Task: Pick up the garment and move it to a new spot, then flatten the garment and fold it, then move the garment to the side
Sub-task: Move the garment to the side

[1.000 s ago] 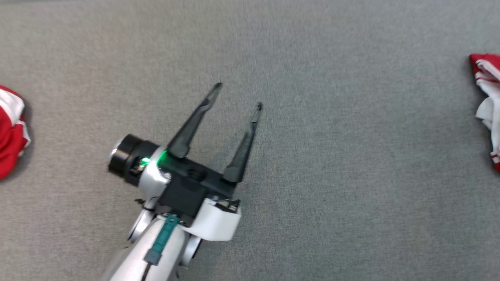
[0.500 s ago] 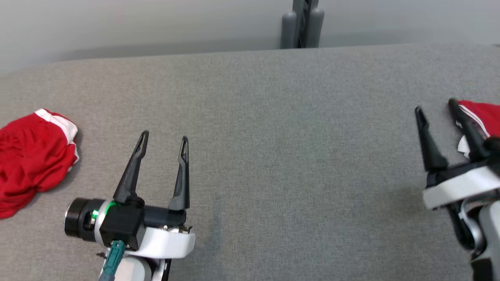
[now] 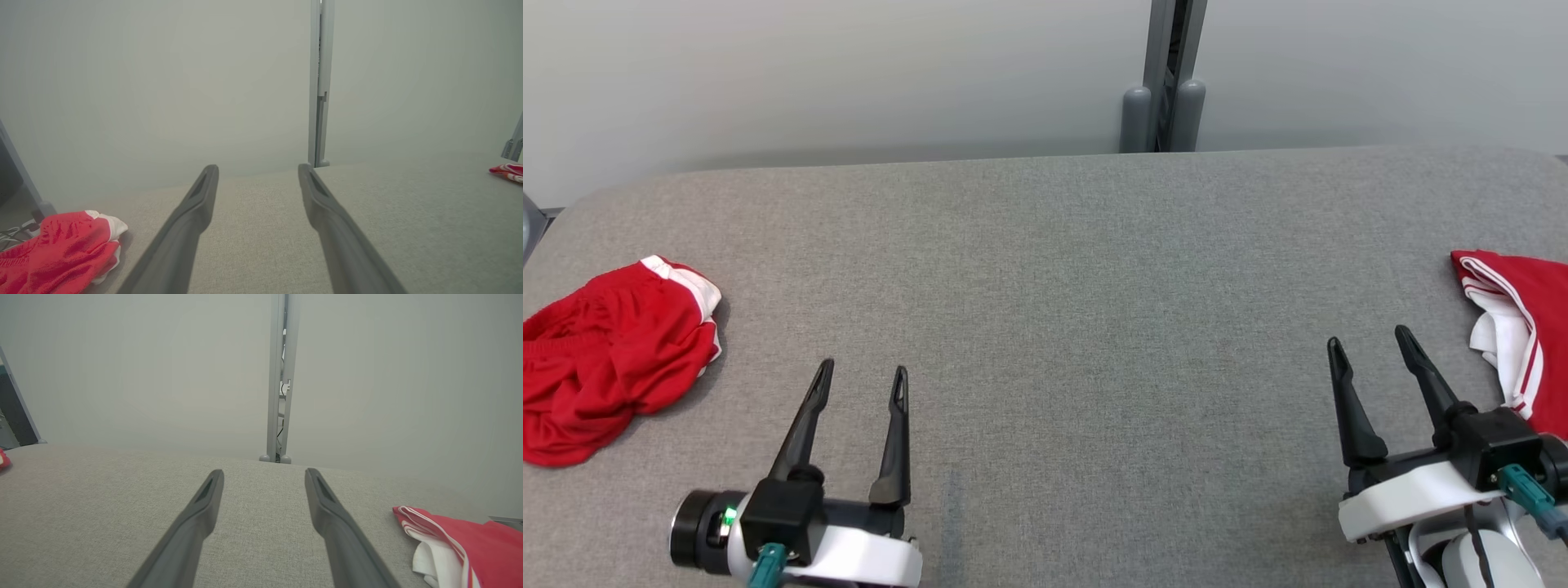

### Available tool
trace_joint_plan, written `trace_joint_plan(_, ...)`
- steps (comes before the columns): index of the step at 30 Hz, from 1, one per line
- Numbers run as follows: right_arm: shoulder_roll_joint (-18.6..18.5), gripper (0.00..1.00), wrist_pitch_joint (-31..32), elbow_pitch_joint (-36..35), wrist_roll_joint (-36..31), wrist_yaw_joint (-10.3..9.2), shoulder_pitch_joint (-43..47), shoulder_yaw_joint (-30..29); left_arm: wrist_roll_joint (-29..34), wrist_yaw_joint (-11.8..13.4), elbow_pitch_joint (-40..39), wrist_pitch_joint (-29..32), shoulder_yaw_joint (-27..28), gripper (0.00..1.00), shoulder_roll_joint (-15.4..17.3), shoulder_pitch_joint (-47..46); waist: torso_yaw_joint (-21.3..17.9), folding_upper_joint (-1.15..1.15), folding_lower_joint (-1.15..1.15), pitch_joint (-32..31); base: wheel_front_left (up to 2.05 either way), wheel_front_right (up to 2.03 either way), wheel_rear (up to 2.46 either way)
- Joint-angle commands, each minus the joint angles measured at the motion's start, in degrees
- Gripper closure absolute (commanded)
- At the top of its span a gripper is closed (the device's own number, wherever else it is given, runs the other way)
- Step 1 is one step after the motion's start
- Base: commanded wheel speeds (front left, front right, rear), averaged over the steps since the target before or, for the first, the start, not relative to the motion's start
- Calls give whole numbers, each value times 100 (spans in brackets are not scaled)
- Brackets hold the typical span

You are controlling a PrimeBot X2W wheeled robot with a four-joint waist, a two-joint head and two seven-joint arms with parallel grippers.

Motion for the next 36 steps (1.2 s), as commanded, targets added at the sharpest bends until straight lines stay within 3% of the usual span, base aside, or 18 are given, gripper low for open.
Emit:
trace_joint_plan(1, 15, 0, -28, -72, -39, -1, 87, -30, -92, -34, 55, -2, 47, 0, 11, 84, 6, 0, 0, -27, 0, 0, 0)
trace_joint_plan(36, 138, 0, -30, -190, 51, 0, 208, 26, -316, 42, 191, -2, -123, 0, -14, 42, 123, 0, 0, -18, 0, 0, 0)
